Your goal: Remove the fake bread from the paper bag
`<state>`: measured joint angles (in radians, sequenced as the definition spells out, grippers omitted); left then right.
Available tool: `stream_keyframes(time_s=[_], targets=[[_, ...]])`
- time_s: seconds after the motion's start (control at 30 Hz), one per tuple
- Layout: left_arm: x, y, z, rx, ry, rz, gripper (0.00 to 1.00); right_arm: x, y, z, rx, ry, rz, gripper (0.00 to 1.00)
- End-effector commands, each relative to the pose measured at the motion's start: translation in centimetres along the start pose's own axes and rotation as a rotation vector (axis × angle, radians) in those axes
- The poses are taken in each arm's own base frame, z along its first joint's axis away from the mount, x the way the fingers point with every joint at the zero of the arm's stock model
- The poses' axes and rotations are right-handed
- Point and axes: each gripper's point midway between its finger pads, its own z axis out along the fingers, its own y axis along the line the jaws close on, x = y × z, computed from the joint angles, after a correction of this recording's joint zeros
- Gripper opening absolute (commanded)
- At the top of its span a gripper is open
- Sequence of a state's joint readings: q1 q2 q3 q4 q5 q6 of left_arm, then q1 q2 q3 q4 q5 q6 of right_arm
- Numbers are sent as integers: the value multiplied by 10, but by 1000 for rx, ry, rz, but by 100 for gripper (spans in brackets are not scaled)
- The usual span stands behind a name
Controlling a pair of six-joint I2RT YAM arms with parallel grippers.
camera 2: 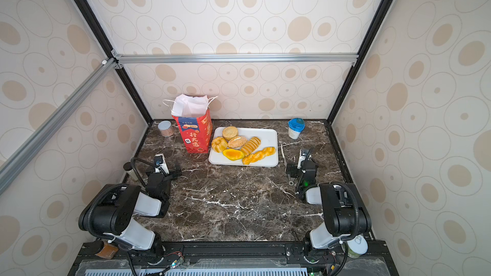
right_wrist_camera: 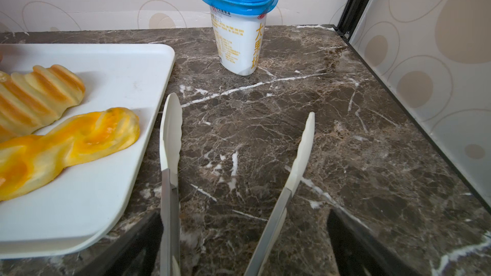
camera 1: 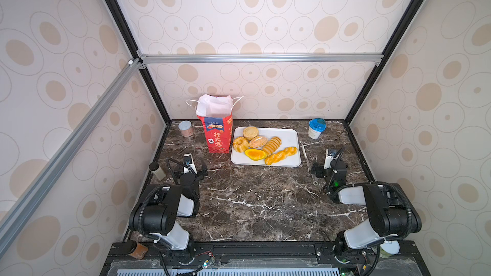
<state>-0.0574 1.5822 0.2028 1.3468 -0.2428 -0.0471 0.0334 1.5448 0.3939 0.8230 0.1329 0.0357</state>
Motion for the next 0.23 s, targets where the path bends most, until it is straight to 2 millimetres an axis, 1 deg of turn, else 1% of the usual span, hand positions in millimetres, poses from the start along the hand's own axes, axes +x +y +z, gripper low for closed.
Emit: stream_keyframes(time_s=[0.0, 0.2], targets=[[-11, -3, 4, 10, -37, 11, 100, -8, 1, -1, -4, -20, -11, 100], [-13, -2, 2, 11, -45, 8, 100, -8, 1, -1, -4, -21, -11, 100]])
